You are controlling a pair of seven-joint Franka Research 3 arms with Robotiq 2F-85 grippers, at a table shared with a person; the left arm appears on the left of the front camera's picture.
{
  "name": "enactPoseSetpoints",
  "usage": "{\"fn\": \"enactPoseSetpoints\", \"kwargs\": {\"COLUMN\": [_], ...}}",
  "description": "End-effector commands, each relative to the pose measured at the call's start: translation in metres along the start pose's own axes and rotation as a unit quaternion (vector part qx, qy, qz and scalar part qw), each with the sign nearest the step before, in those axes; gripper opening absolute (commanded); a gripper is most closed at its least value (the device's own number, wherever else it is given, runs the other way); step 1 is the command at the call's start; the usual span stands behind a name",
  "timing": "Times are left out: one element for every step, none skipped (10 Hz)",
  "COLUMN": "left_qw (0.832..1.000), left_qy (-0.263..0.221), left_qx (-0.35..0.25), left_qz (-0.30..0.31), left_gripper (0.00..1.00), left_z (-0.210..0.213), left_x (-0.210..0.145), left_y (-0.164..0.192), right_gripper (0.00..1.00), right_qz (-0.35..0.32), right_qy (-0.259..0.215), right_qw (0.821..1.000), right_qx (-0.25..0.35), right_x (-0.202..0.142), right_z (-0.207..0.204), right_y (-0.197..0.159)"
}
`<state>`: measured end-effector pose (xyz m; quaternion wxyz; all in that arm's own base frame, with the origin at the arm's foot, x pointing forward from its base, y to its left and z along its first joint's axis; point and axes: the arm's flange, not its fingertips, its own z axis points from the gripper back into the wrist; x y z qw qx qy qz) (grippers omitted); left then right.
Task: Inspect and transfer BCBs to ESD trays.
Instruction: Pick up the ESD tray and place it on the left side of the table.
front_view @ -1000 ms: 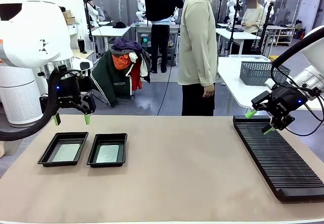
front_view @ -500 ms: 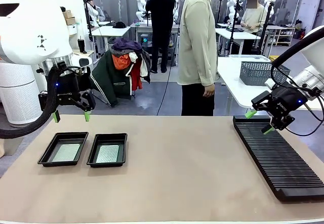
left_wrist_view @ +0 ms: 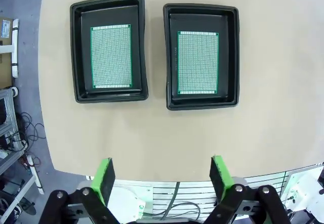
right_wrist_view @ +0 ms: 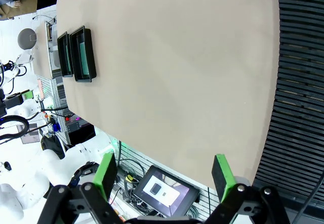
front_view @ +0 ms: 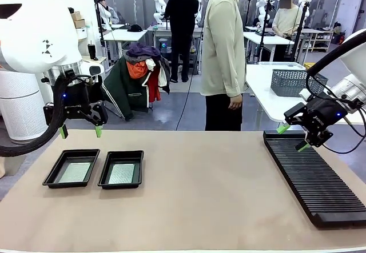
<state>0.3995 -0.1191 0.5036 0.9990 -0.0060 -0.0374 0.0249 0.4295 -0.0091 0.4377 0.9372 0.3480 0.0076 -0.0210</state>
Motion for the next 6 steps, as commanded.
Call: {"fn": "enactPoseSetpoints", "kwargs": {"left_qw": [1.000,1.000,1.000,1.000,1.000,1.000], "left_qy": [0.002,0.002,0.002,0.002,0.002,0.002], "left_qx": [0.000,0.000,0.000,0.000,0.000,0.000], "left_qz": [-0.005,-0.005,-0.005,-0.005,-0.005,-0.005], "left_gripper": [1.00,1.00,1.00,1.00,1.00,1.00], "left_z": [-0.0020,-0.0020,-0.0020,-0.0020,-0.0020,-0.0020], "left_x": [-0.0017,-0.0017,-0.0017,-0.0017,-0.0017,-0.0017], "left_y": [0.0000,0.0000,0.0000,0.0000,0.0000,0.0000], "right_gripper": [1.00,1.00,1.00,1.00,1.00,1.00], "right_qz": [-0.009,-0.009,-0.009,-0.009,-0.009,-0.009], "right_qy": [-0.002,-0.002,-0.002,-0.002,-0.002,-0.002], "right_qw": [1.000,1.000,1.000,1.000,1.000,1.000], "right_qx": [-0.005,-0.005,-0.005,-0.005,-0.005,-0.005], "right_x": [-0.0022,-0.0022,-0.0022,-0.0022,-0.0022,-0.0022], "right_z": [-0.0003,-0.0003,-0.0003,-0.0003,-0.0003,-0.0003], "right_y": [0.0019,0.0019,0.0019,0.0019,0.0019,0.0019]}}
